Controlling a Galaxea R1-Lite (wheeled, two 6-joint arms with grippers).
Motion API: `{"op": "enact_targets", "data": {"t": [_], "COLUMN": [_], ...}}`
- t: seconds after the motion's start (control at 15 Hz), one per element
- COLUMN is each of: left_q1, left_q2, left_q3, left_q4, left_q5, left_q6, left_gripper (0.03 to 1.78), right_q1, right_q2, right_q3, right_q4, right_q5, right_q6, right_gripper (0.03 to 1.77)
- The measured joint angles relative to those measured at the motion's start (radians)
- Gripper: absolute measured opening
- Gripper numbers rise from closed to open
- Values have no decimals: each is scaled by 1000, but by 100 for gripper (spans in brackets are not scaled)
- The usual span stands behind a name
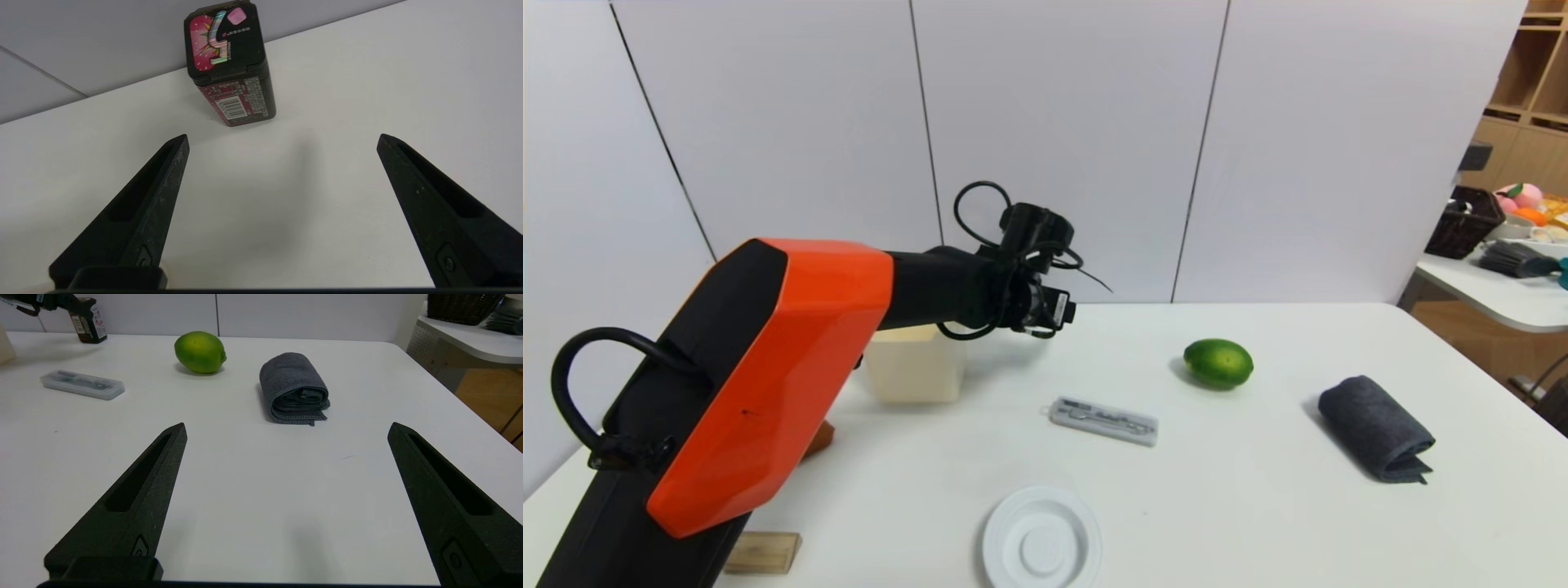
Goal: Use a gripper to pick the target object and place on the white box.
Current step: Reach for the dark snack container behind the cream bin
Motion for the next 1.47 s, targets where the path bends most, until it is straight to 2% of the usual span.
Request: {"op": "enact_targets", "data": {"t": [0.67,1.47], "left_q1": [-6,16], "left_q2": [42,100], "left_q3": [0,-1], "left_q4": [-10,-153], "left_q5": [9,21], "left_q6": [-27,-15], "left_gripper": [169,169], "right_q1": [0,0], "right_q2": [0,0], "right_q3": [0,0], "right_q4": [0,0], "right_q5": [0,0], "right_q6": [1,0], "right_gripper": [170,170]}}
